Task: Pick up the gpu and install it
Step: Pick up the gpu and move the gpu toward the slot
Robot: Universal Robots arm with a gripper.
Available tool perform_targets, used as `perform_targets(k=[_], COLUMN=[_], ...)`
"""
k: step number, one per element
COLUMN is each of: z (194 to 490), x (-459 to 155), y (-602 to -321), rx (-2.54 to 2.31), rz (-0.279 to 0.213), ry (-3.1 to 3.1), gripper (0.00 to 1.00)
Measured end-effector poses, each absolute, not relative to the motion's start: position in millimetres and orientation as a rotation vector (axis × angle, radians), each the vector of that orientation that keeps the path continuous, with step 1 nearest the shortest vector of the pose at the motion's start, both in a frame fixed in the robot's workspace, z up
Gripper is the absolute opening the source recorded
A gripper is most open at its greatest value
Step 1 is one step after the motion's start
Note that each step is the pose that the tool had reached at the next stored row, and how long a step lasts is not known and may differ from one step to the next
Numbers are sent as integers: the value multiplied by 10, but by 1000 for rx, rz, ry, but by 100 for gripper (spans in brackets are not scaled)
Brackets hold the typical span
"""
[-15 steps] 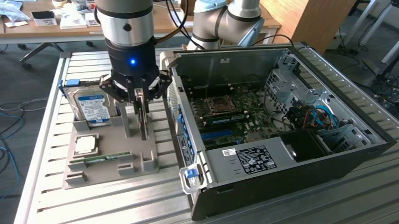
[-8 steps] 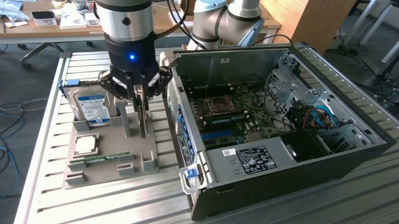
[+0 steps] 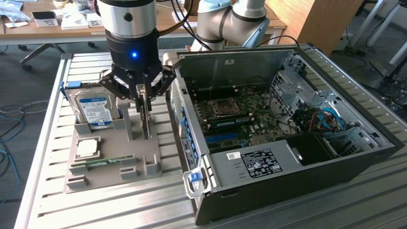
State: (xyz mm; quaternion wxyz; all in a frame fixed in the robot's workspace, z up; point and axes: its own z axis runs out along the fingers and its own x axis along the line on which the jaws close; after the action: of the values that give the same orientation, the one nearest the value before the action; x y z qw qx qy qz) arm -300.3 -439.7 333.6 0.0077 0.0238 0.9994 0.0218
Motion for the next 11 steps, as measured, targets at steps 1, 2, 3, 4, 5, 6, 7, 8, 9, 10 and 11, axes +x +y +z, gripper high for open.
perform_targets(k=[1, 2, 3, 4, 5, 6, 7, 8, 9, 10, 11], z=[3336, 3336, 3336, 3336, 3336, 3336, 3336, 3337, 3341, 3349, 3358], x=[-3003, -3003, -3003, -3002, -3003, -3003, -3003, -3003, -3003, -3003, -3003], y=[-4397, -4397, -4397, -4397, -4397, -4397, -4397, -4397, -4397, -4397, -4397], rx=[74, 74, 74, 74, 74, 74, 75, 75, 74, 74, 74], rz=[68, 68, 68, 68, 68, 68, 68, 68, 68, 68, 68], ry=[3125, 3124, 3125, 3124, 3125, 3125, 3124, 3124, 3125, 3125, 3125], gripper=[27, 27, 27, 27, 27, 27, 27, 27, 27, 27, 27])
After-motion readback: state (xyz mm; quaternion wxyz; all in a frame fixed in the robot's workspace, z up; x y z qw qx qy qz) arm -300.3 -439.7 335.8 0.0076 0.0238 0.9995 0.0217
